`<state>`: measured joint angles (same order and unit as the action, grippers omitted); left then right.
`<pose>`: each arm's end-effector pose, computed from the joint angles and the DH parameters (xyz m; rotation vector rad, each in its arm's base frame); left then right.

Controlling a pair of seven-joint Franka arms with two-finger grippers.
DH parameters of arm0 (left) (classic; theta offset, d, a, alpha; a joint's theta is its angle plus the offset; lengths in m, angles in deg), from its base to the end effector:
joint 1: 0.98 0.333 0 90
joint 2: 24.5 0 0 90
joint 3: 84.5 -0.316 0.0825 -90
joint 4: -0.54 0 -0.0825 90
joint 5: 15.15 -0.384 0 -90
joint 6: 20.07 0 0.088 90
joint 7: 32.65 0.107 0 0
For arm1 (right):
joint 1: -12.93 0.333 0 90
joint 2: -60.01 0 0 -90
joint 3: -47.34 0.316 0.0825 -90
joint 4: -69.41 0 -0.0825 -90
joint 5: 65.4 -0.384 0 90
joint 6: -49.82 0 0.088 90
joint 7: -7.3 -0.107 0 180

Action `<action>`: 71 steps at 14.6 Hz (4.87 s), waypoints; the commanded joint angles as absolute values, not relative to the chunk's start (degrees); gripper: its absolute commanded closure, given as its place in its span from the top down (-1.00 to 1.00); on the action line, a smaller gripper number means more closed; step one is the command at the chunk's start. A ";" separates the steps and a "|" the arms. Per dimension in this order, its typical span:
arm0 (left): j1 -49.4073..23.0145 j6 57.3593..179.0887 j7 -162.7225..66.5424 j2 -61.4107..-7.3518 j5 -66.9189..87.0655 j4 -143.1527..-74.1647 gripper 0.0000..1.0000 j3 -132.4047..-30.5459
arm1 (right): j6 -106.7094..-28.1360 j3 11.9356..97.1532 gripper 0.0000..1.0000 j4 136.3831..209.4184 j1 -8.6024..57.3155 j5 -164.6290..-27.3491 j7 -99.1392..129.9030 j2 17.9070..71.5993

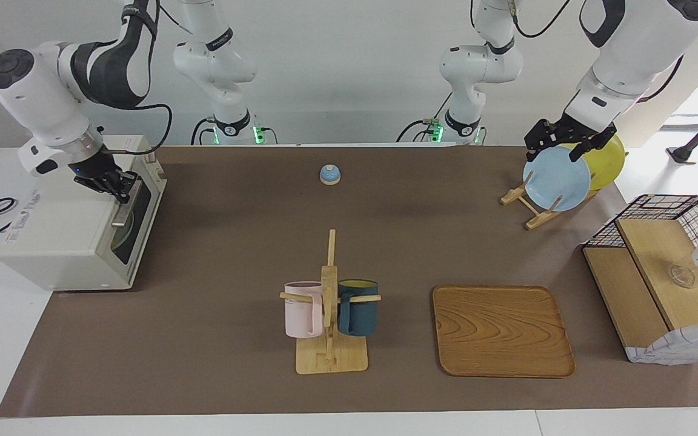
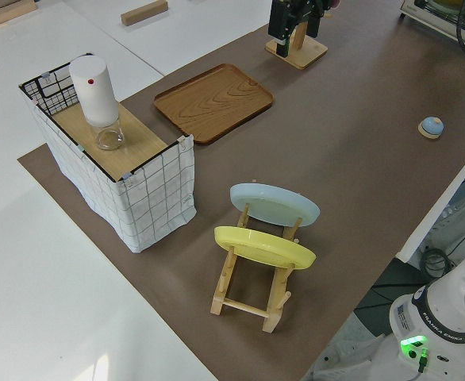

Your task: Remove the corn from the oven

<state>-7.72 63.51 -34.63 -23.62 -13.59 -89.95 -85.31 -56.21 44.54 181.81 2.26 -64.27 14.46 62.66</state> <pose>0.5341 -0.0586 0.6197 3.1151 -0.1100 -0.1667 0.5227 -0.1271 0.4879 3.1310 -0.1629 -0.1049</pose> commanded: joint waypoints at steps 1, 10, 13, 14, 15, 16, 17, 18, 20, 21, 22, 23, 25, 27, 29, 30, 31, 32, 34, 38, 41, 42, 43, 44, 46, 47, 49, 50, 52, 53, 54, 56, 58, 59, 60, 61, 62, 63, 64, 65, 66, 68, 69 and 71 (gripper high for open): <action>-7.31 64.48 -34.49 -22.03 -14.36 -92.01 1.00 -85.03 | -58.27 45.06 -1.00 183.14 1.16 -63.73 14.15 62.91; -7.31 64.48 -34.58 -22.03 -14.36 -92.01 1.00 -84.94 | -59.25 45.06 -1.00 185.86 0.98 -63.73 15.46 63.43; -7.31 64.48 -34.49 -22.04 -14.36 -92.01 1.00 -84.94 | -59.07 45.06 -1.00 185.87 0.98 -63.73 15.65 63.43; -7.31 64.48 -34.49 -22.04 -14.27 -92.01 1.00 -85.03 | -58.90 45.15 -1.00 185.95 1.07 -63.73 15.65 63.52; -7.31 64.48 -34.49 -21.95 -14.36 -92.01 1.00 -84.94 | -58.98 45.15 -1.00 186.13 1.41 -63.82 15.47 63.52; -7.31 64.48 -34.58 -22.03 -14.36 -92.01 1.00 -84.94 | -59.07 45.23 -1.00 186.48 1.85 -63.99 15.30 63.52; -7.31 64.48 -34.49 -21.95 -14.36 -92.01 1.00 -84.94 | -59.25 45.23 -1.00 187.00 2.73 -64.25 15.03 63.52; -7.31 64.48 -34.58 -22.03 -14.36 -92.01 1.00 -84.94 | -59.25 45.23 -1.00 187.18 3.78 -64.34 14.94 63.44; -7.31 64.48 -34.49 -22.04 -14.36 -92.01 1.00 -84.94 | -59.68 45.23 -1.00 187.45 4.75 -64.34 14.94 63.26; -7.31 64.48 -34.58 -22.04 -14.36 -92.01 1.00 -84.94 | -60.91 45.23 -1.00 187.97 5.19 -64.34 15.03 63.17; -7.31 64.22 -34.49 -21.95 -14.36 -92.01 1.00 -85.03 | -62.31 45.23 -1.00 189.02 5.46 -64.34 15.03 63.08; -7.31 64.22 -34.58 -21.95 -14.36 -92.01 1.00 -85.03 | -64.24 45.23 -1.00 190.08 5.90 -64.34 15.12 62.91; -7.31 64.48 -34.58 -22.03 -14.36 -92.01 1.00 -85.03 | -66.54 45.23 -1.00 190.88 7.83 -64.34 15.03 61.86; -7.31 64.48 -34.58 -21.95 -14.36 -92.01 1.00 -85.03 | -68.20 45.41 -1.00 190.96 8.01 -64.34 14.94 60.71; -7.31 64.48 -34.58 -22.04 -14.36 -92.01 1.00 -84.94 | -69.61 45.50 -1.00 190.96 9.50 -64.34 14.94 59.13; -7.31 64.48 -34.58 -22.04 -14.36 -92.01 1.00 -84.94 | -70.58 45.50 -1.00 191.05 9.59 -64.34 14.94 58.78; -7.31 64.48 -34.58 -22.04 -14.36 -92.01 1.00 -84.94 | -71.11 45.50 -1.00 191.23 9.59 -64.43 14.94 58.17; -7.31 64.48 -34.58 -22.04 -14.36 -92.01 1.00 -84.94 | -71.64 45.59 -1.00 191.23 10.20 -64.43 14.85 57.55; -7.31 64.48 -34.58 -22.04 -14.36 -92.01 1.00 -84.94 | -74.53 45.59 -1.00 192.45 11.44 -64.52 14.68 56.93; -7.31 64.57 -34.67 -22.04 -14.36 -92.01 1.00 -84.94 | -79.89 45.59 -1.00 195.09 13.11 -64.52 12.84 56.14; -7.31 64.57 -34.67 -22.03 -14.36 -92.01 1.00 -84.94 | -81.74 45.59 -1.00 195.10 13.28 -64.52 12.74 54.04; -7.31 64.65 -34.76 -22.04 -14.36 -92.01 1.00 -84.94 | -82.18 45.59 -1.00 195.18 13.28 -64.61 12.74 53.07; -7.31 64.66 -34.76 -22.04 -14.36 -92.01 1.00 -84.94 | -82.97 45.59 -1.00 195.27 13.28 -64.61 12.74 52.19; -7.31 64.66 -34.67 -22.04 -14.36 -92.01 1.00 -85.03 | -83.76 45.59 -1.00 195.27 13.28 -64.61 12.74 51.31; -7.31 64.57 -34.67 -21.95 -14.36 -92.01 1.00 -85.03 | -84.91 45.59 -1.00 195.18 13.28 -64.70 12.66 49.99; -7.31 64.57 -34.67 -22.03 -14.36 -92.01 1.00 -84.94 | -85.00 45.59 -1.00 195.18 13.37 -64.70 12.22 49.81; -7.31 64.66 -34.67 -22.04 -14.36 -92.01 1.00 -84.94 | -85.00 45.67 -1.00 195.18 13.98 -64.87 11.08 49.81; -7.31 64.57 -34.67 -21.95 -14.36 -92.01 1.00 -84.94 | -85.00 45.67 -1.00 195.10 14.16 -64.87 10.90 49.81; -7.31 64.48 -34.67 -21.95 -14.36 -92.10 1.00 -84.94 | -84.82 46.37 -1.00 194.75 14.16 -65.57 9.94 49.72; -7.31 64.57 -34.58 -22.03 -14.36 -92.10 1.00 -84.94 | -84.56 46.90 -1.00 194.48 14.16 -67.23 9.85 49.81; -7.31 64.65 -34.58 -22.04 -14.36 -92.01 1.00 -84.94 | -84.21 47.51 -1.00 193.78 14.25 -69.16 9.76 49.90; -7.31 64.66 -34.58 -21.95 -14.36 -92.01 1.00 -84.94 | -82.99 48.22 -1.00 192.90 14.25 -69.71 9.49 50.34; -7.31 64.48 -34.49 -21.95 -14.36 -92.01 1.00 -85.03 | -81.41 48.49 -1.00 192.20 14.25 -69.79 8.97 51.04; -7.31 64.39 -34.49 -21.95 -14.36 -92.10 1.00 -85.03 | -79.83 48.57 -1.00 191.33 14.25 -69.71 8.97 51.56; -7.31 64.30 -34.49 -21.95 -14.36 -92.01 1.00 -84.94 | -77.12 48.57 -1.00 189.66 14.51 -69.71 8.97 52.00; -7.31 64.48 -34.49 -21.95 -14.36 -92.01 1.00 -85.03 | -73.09 48.49 -1.00 187.38 14.60 -69.53 8.88 52.36; -7.31 64.48 -34.49 -21.95 -14.36 -92.01 1.00 -84.94 | -69.31 48.23 -1.00 185.36 14.60 -68.75 8.53 52.62; -7.31 64.48 -34.49 -21.95 -14.36 -92.01 1.00 -85.03 | -65.96 47.96 -1.00 184.03 13.91 -68.57 8.44 53.32; -7.31 64.57 -34.49 -21.95 -14.36 -92.01 1.00 -84.94 | -62.80 47.78 -0.95 183.15 13.29 -67.78 8.35 54.11; -7.31 64.48 -34.49 -21.95 -14.36 -92.10 1.00 -85.03 | -60.42 47.78 -0.78 182.97 12.85 -66.82 7.74 55.08; -7.31 64.57 -34.58 -22.03 -14.36 -92.01 1.00 -84.94 | -59.43 47.78 -0.40 183.14 12.76 -65.33 5.73 55.61; -7.31 64.48 -34.58 -21.95 -14.36 -92.01 1.00 -84.94 | -59.42 47.78 -0.13 183.49 12.58 -61.46 4.57 55.87; -7.31 64.57 -34.58 -22.03 -14.36 -92.01 1.00 -84.94 | -59.42 47.78 -0.11 183.49 12.32 -59.88 4.66 55.88; -7.31 64.57 -34.58 -22.03 -14.36 -92.01 1.00 -84.94 | -60.56 47.96 -0.12 184.63 10.31 -58.98 5.44 56.31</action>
